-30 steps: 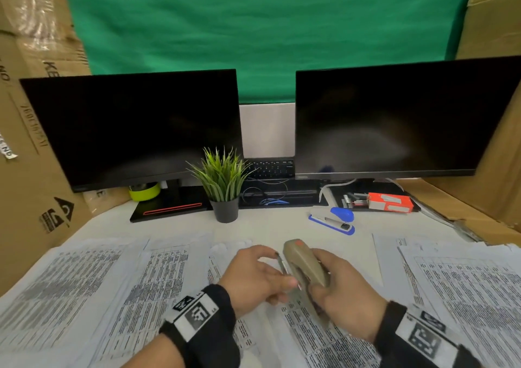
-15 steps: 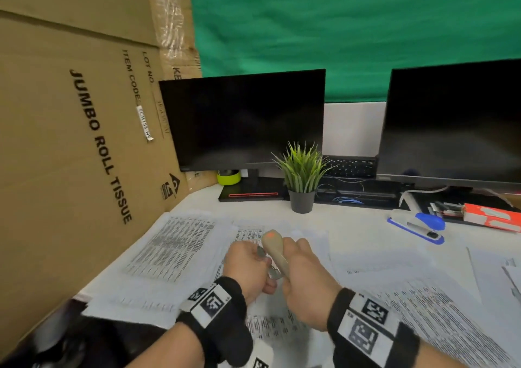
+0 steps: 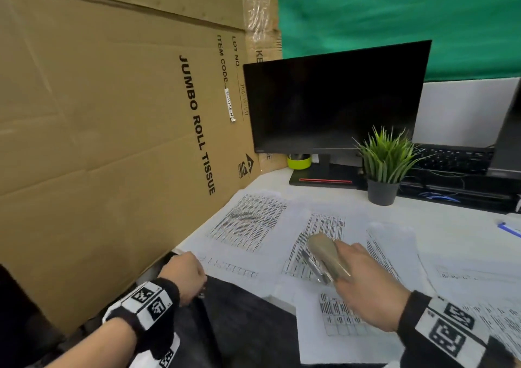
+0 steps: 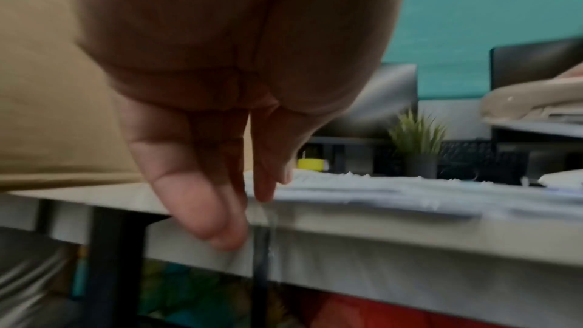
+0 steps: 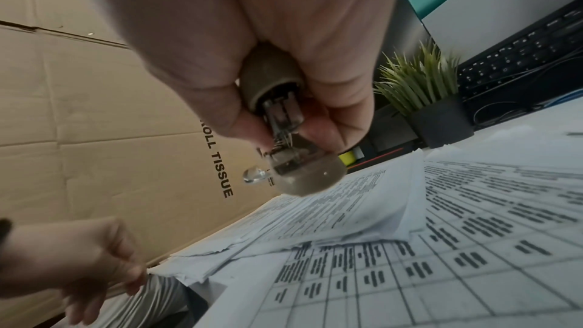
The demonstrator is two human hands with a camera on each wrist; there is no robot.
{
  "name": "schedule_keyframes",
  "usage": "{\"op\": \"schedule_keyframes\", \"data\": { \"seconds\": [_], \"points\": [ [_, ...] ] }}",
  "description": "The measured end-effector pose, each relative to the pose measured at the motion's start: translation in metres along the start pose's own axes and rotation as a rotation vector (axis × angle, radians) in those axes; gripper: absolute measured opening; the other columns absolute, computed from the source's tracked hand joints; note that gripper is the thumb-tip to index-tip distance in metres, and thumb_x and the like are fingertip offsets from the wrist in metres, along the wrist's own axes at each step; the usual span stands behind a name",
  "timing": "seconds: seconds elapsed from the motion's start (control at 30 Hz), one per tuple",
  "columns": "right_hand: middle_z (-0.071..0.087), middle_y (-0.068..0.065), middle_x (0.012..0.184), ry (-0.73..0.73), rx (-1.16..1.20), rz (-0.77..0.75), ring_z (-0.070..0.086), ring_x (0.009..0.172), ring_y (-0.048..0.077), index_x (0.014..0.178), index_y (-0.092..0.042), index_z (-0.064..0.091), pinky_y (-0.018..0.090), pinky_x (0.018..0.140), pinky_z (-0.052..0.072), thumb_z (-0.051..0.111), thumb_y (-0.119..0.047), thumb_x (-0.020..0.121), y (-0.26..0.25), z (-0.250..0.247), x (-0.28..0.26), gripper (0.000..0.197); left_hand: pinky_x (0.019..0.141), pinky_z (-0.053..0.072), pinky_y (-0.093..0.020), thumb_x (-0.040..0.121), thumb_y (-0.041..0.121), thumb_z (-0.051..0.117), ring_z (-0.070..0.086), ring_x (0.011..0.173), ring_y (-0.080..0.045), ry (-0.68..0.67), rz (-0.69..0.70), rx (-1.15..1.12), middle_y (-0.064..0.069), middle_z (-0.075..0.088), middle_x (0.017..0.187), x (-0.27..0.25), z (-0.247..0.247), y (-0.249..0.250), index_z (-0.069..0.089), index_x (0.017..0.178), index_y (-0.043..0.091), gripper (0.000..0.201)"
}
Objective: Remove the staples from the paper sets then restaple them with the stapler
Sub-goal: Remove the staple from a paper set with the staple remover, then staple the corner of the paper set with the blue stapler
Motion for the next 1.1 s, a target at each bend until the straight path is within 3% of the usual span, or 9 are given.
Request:
{"op": "schedule_keyframes", "data": {
  "seconds": [0.17, 0.27, 0.4, 0.57, 0.77, 0.87, 0.97, 1.03, 1.1],
  "points": [
    [0.041, -0.002, 0.101, -0.049, 0.056, 0.029, 0.052, 0.069, 0.01, 0.126, -0.025, 0.042, 0.01, 0.046, 0.037, 0.048, -0.004, 0.087, 0.015, 0.008, -0.002, 0.045, 0.073, 0.049, -0.025, 0.09, 0.015, 0.05, 0.067, 0.092, -0.023, -0.017, -0.07, 0.215, -0.003, 0.067, 0.096, 0.003, 0.006, -0.034, 0.068, 0.095, 0.015, 0.019],
    [0.051, 0.008, 0.099, -0.048, 0.129, 0.04, 0.056, 0.064, 0.019, 0.105, -0.025, 0.05, 0.017, 0.045, 0.042, 0.048, -0.001, 0.083, 0.026, -0.003, -0.008, 0.033, 0.071, 0.048, -0.026, 0.091, 0.022, 0.056, 0.067, 0.092, -0.023, 0.005, -0.061, 0.28, -0.005, 0.07, 0.1, 0.002, 0.001, -0.03, 0.064, 0.085, 0.016, 0.012],
    [0.063, 0.008, 0.074, 0.087, 0.24, 0.188, 0.057, 0.056, 0.021, 0.094, -0.018, 0.059, 0.028, 0.051, 0.047, 0.049, 0.005, 0.083, 0.061, -0.044, -0.025, 0.027, 0.077, 0.053, -0.028, 0.09, 0.024, 0.055, 0.065, 0.088, -0.024, 0.103, 0.016, 0.253, -0.004, 0.068, 0.095, 0.006, -0.018, 0.004, 0.067, 0.088, 0.018, 0.013],
    [0.058, 0.013, 0.055, 0.301, 0.279, 0.469, 0.05, 0.05, 0.022, 0.076, 0.003, 0.056, 0.027, 0.049, 0.042, 0.053, -0.004, 0.088, 0.15, -0.111, -0.073, 0.014, 0.076, 0.053, -0.029, 0.086, 0.015, 0.053, 0.063, 0.08, -0.018, 0.139, 0.304, 0.071, 0.006, 0.067, 0.083, 0.01, -0.024, 0.11, 0.061, 0.07, 0.027, 0.022],
    [0.056, 0.022, 0.055, 0.599, 0.235, 0.873, 0.049, 0.053, 0.029, 0.061, 0.004, 0.055, 0.035, 0.055, 0.038, 0.056, -0.004, 0.089, 0.27, -0.18, -0.156, 0.029, 0.069, 0.05, -0.022, 0.087, 0.019, 0.064, 0.066, 0.08, -0.013, -0.166, 0.66, -0.102, 0.003, 0.072, 0.081, -0.025, 0.044, 0.28, 0.073, 0.075, 0.015, 0.015],
    [0.06, 0.027, 0.07, 0.603, 0.21, 0.953, 0.058, 0.067, 0.036, 0.064, -0.004, 0.05, 0.043, 0.068, 0.046, 0.05, -0.005, 0.093, 0.301, -0.196, -0.165, 0.03, 0.071, 0.048, -0.022, 0.087, 0.029, 0.068, 0.064, 0.085, -0.014, -0.307, 0.768, -0.06, 0.001, 0.069, 0.089, -0.053, 0.089, 0.349, 0.073, 0.087, 0.016, 0.014],
    [0.051, 0.013, 0.074, 0.598, 0.131, 0.998, 0.05, 0.073, 0.025, 0.063, -0.012, 0.042, 0.037, 0.076, 0.042, 0.048, -0.004, 0.095, 0.317, -0.21, -0.156, 0.033, 0.087, 0.05, -0.026, 0.084, 0.047, 0.068, 0.059, 0.102, -0.017, -0.437, 0.811, 0.095, -0.001, 0.06, 0.118, -0.081, 0.124, 0.392, 0.061, 0.123, 0.016, 0.05],
    [0.056, 0.018, 0.098, 0.482, -0.013, 1.012, 0.054, 0.091, 0.028, 0.084, -0.005, 0.052, 0.035, 0.083, 0.042, 0.043, -0.016, 0.098, 0.323, -0.217, -0.137, 0.02, 0.097, 0.047, -0.031, 0.082, 0.053, 0.068, 0.054, 0.118, -0.022, -0.504, 0.848, 0.293, -0.003, 0.052, 0.132, -0.096, 0.144, 0.407, 0.05, 0.135, 0.013, 0.068],
    [0.058, 0.014, 0.122, 0.385, -0.131, 1.031, 0.057, 0.105, 0.029, 0.117, -0.007, 0.054, 0.031, 0.088, 0.043, 0.039, -0.031, 0.099, 0.355, -0.225, -0.119, 0.034, 0.104, 0.043, -0.038, 0.081, 0.052, 0.069, 0.047, 0.127, -0.027, -0.543, 0.857, 0.477, -0.008, 0.045, 0.14, -0.103, 0.16, 0.415, 0.042, 0.139, 0.009, 0.078]
  ]
}}
Point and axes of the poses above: each hand's wrist, its own x-axis towards the middle knuckle, its own z-axis out of the palm, y = z × x, the point moved 7 cm from there along x, towards the middle knuckle
